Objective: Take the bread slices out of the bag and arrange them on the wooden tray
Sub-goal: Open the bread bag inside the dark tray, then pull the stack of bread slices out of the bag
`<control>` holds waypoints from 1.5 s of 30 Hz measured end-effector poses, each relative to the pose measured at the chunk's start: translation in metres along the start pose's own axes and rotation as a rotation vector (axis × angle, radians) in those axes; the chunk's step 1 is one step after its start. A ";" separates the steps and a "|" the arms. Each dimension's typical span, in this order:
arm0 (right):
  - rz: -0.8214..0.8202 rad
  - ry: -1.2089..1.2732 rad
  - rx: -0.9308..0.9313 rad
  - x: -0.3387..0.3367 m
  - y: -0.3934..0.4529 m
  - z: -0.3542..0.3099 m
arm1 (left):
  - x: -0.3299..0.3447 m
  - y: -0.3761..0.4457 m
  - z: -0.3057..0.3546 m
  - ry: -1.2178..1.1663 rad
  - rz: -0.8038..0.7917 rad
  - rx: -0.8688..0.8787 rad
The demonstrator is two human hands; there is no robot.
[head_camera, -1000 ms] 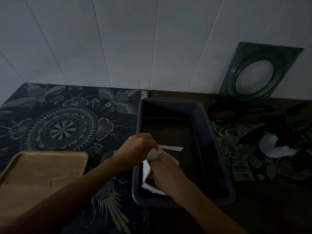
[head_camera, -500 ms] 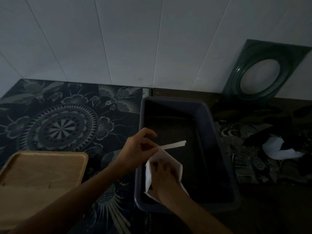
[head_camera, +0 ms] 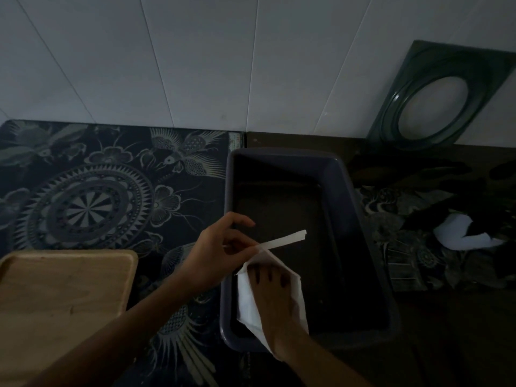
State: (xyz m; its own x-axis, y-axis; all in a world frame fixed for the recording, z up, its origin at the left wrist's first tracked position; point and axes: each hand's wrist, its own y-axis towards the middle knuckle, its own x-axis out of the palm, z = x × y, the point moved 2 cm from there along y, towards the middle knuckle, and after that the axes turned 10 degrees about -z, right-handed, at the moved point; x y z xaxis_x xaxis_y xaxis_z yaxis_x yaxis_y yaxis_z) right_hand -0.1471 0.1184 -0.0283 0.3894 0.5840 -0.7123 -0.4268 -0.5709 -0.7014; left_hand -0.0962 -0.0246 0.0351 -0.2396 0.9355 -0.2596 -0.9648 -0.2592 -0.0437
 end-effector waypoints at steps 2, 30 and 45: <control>0.009 0.045 0.022 -0.002 0.001 -0.002 | 0.001 0.000 0.000 0.009 0.015 0.001; 0.129 0.081 -0.191 -0.066 -0.080 0.008 | 0.000 0.006 0.004 0.128 0.141 -0.117; 0.357 0.236 -0.293 -0.119 -0.128 0.064 | -0.002 0.008 0.013 0.185 -0.002 -0.144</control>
State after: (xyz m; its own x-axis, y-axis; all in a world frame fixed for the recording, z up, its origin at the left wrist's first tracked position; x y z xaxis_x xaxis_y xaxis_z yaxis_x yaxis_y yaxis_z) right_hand -0.1910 0.1595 0.1479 0.4494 0.1965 -0.8715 -0.3336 -0.8680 -0.3678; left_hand -0.1047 -0.0251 0.0480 -0.2005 0.8797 -0.4311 -0.9368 -0.3010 -0.1784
